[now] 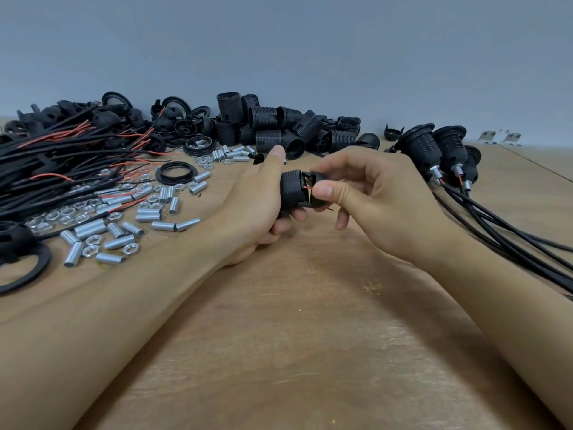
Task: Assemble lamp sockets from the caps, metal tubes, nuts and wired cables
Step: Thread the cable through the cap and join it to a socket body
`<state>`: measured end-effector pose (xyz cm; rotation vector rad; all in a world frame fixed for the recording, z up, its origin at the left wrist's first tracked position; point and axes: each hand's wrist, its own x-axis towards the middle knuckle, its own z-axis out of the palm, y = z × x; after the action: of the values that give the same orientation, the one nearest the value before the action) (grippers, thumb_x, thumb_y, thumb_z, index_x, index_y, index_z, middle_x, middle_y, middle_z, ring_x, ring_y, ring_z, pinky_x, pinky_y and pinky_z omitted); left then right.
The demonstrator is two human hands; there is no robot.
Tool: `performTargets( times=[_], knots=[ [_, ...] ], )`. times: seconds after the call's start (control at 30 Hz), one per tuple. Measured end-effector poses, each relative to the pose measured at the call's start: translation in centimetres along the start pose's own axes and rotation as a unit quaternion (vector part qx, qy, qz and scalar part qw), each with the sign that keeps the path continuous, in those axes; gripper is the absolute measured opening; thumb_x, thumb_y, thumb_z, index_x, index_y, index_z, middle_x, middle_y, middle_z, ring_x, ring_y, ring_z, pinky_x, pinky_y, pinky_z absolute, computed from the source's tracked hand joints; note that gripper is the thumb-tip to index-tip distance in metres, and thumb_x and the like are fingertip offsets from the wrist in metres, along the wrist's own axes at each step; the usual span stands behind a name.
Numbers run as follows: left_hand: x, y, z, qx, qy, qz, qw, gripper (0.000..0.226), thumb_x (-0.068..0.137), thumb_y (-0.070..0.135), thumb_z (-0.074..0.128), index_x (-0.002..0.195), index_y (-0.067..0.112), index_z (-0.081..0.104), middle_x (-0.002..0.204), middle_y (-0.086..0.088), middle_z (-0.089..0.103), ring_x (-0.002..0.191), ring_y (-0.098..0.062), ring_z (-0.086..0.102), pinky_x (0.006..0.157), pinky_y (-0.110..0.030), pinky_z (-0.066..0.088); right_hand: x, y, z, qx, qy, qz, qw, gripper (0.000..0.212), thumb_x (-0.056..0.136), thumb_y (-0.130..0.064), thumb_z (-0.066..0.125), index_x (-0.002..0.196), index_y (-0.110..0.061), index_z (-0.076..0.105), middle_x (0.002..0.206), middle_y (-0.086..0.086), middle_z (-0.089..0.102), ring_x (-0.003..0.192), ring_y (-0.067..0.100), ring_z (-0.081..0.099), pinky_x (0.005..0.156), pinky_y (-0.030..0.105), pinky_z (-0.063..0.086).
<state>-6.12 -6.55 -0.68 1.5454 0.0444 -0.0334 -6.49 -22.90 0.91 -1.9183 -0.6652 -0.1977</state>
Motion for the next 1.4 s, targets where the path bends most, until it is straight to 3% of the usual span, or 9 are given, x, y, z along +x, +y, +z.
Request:
performTargets(
  times=[0.17,0.3,0.6,0.77,0.9,1.03,1.17,1.27,1.4],
  knots=[
    [0.1,-0.2,0.1,0.009,0.027,0.023,0.999,0.045,0.106,0.048,0.029,0.094,0.013,0.055,0.056,-0.013,0.058,0.032,-0.015,0.031,0.036,-0.013,0.022,0.0,0.0,0.3,-0.02,0.004,-0.008,1.0,0.018,0.092,-0.007,0.065,0.109,-0.008,0.07,0.091,0.0,0.071,0.071,0.009,0.069,0.051,0.023,0.052],
    [0.1,-0.1,0.1,0.018,0.031,0.01,0.999,0.04,0.105,0.043,0.031,0.088,0.016,0.054,0.051,-0.012,0.056,0.03,-0.015,0.029,0.035,-0.013,0.02,0.1,-0.2,0.1,-0.016,-0.026,0.007,1.0,0.019,0.094,-0.004,0.061,0.11,-0.008,0.07,0.091,0.004,0.072,0.072,0.015,0.071,0.065,0.026,0.059],
    [0.1,0.3,0.3,0.077,0.01,-0.039,0.996,0.038,0.105,0.044,0.032,0.092,0.015,0.052,0.046,-0.01,0.055,0.028,-0.013,0.027,0.034,-0.011,0.018,0.1,-1.1,-0.8,-0.011,-0.09,0.014,0.996,0.03,0.094,-0.007,0.062,0.094,-0.036,0.068,0.074,-0.023,0.071,0.068,0.011,0.071,0.067,0.018,0.057],
    [0.0,0.4,0.5,0.106,0.027,-0.039,0.993,0.039,0.104,0.043,0.032,0.095,0.014,0.055,0.044,-0.01,0.054,0.025,-0.012,0.028,0.033,-0.012,0.019,-0.2,-1.0,-0.5,0.009,-0.1,0.01,0.995,0.035,0.093,-0.005,0.063,0.094,-0.04,0.068,0.082,-0.028,0.071,0.076,0.007,0.07,0.07,0.02,0.058],
    [-0.1,0.5,0.4,0.107,0.023,-0.049,0.993,0.041,0.104,0.044,0.032,0.095,0.011,0.055,0.042,-0.009,0.054,0.025,-0.012,0.028,0.032,-0.012,0.018,-0.4,-1.4,-0.7,-0.016,-0.108,-0.009,0.994,0.048,0.082,-0.005,0.076,0.1,-0.048,0.063,0.093,-0.041,0.064,0.097,-0.01,0.063,0.083,0.009,0.049],
    [-0.3,0.7,0.2,0.094,-0.002,-0.046,0.994,0.041,0.104,0.043,0.032,0.094,0.01,0.053,0.042,-0.01,0.051,0.026,-0.013,0.026,0.032,-0.011,0.017,-0.4,-1.0,-0.6,-0.019,-0.034,-0.004,0.999,0.047,0.072,-0.003,0.083,0.091,-0.043,0.066,0.082,-0.019,0.069,0.074,-0.004,0.068,0.075,0.007,0.05],
    [-0.6,0.7,0.3,0.102,0.016,-0.016,0.994,0.037,0.105,0.04,0.035,0.091,0.011,0.052,0.038,-0.009,0.047,0.022,-0.013,0.029,0.03,-0.012,0.019,-0.5,-1.1,-0.4,-0.005,-0.039,-0.019,0.999,0.046,0.07,0.001,0.082,0.091,-0.038,0.069,0.077,-0.024,0.07,0.067,0.003,0.069,0.069,0.012,0.053],
    [-0.8,0.8,0.2,0.071,0.002,-0.036,0.997,0.04,0.105,0.042,0.034,0.099,0.008,0.054,0.038,-0.01,0.046,0.023,-0.014,0.025,0.031,-0.011,0.018,-0.4,-1.1,-0.2,0.016,-0.043,-0.03,0.998,0.037,0.072,0.002,0.081,0.096,-0.025,0.072,0.076,-0.013,0.071,0.065,0.007,0.067,0.068,0.018,0.055],
    [-1.1,1.5,-0.7,0.039,-0.113,-0.091,0.989,0.056,0.1,0.057,0.031,0.089,0.009,0.058,0.044,-0.007,0.043,0.027,-0.011,0.022,0.033,-0.008,0.018,-0.2,-0.5,-1.1,0.086,-0.068,0.02,0.994,0.025,0.076,-0.004,0.075,0.098,-0.017,0.073,0.081,-0.004,0.075,0.068,0.011,0.069,0.069,0.02,0.056]
  ],
)
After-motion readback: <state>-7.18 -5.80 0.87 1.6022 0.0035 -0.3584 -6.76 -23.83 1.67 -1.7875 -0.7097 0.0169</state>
